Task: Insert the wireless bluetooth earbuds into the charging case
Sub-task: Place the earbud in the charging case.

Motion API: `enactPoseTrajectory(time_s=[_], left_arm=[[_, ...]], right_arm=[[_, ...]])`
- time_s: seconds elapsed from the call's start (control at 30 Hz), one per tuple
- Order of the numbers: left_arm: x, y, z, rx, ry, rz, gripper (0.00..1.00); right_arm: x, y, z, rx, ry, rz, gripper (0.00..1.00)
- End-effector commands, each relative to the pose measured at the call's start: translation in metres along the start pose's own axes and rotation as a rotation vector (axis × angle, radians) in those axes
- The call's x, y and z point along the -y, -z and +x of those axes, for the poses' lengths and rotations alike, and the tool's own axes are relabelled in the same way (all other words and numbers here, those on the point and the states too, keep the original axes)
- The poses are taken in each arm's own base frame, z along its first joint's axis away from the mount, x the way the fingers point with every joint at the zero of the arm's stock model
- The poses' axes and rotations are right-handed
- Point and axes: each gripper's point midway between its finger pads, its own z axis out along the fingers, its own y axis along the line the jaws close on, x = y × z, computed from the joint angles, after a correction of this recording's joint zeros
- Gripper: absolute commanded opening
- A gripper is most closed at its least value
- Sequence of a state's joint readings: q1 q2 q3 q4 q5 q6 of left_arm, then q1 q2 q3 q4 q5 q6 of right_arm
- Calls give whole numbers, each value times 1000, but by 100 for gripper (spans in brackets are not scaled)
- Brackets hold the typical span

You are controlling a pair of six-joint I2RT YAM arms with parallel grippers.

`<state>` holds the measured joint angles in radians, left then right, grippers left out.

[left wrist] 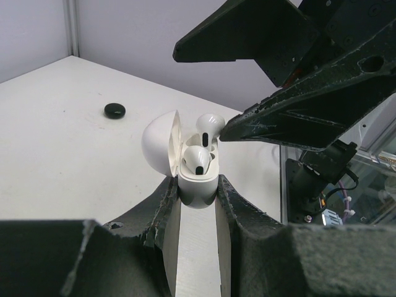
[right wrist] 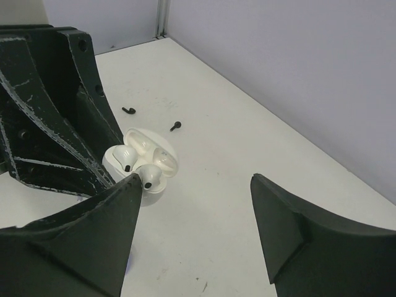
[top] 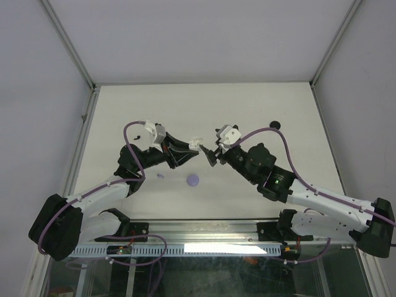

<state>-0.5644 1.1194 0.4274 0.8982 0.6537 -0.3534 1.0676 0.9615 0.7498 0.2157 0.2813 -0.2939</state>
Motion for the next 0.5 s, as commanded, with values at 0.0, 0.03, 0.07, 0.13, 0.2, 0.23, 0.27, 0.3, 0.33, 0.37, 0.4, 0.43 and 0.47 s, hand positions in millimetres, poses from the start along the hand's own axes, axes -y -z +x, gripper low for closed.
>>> enactPoseTrajectory(time_s=[0.0, 0.03, 0.07, 0.13, 0.2, 0.23, 0.27, 0.3, 0.33, 0.37, 0.4, 0.43, 0.47], left_arm=[[12, -1, -16, 54, -59, 41, 0], [12, -1, -16, 55, -60, 43, 0], [13, -1, -16, 55, -60, 46, 0], [14, -1, -16, 55, -61, 50, 0], [15, 0, -16, 55, -63, 57, 0], [16, 0, -16, 56, -66, 59, 0], [15, 0, -16, 54, -69, 60, 0], [15, 0, -15, 51, -68, 60, 0], [15, 0, -14, 50, -72, 59, 0], [15, 1, -12, 45, -75, 59, 0], [14, 1, -10, 39, -80, 60, 0], [13, 2, -7, 33, -86, 57, 0], [12, 2, -5, 26, -93, 54, 0]], right_arm=[[14, 4, -19, 50, -21, 47, 74], [14, 4, -18, 48, -22, 46, 74], [14, 4, -17, 44, -22, 46, 74], [14, 3, -15, 37, -24, 46, 74], [15, 2, -11, 24, -25, 47, 74], [15, 2, -10, 20, -28, 47, 74], [16, 3, -9, 17, -32, 48, 74], [17, 3, -9, 16, -36, 47, 74], [17, 4, -10, 19, -44, 44, 74], [18, 5, -11, 22, -54, 40, 74], [19, 6, -13, 25, -62, 29, 75], [18, 8, -13, 22, -71, 13, 75], [17, 9, -15, 22, -82, -9, 75]])
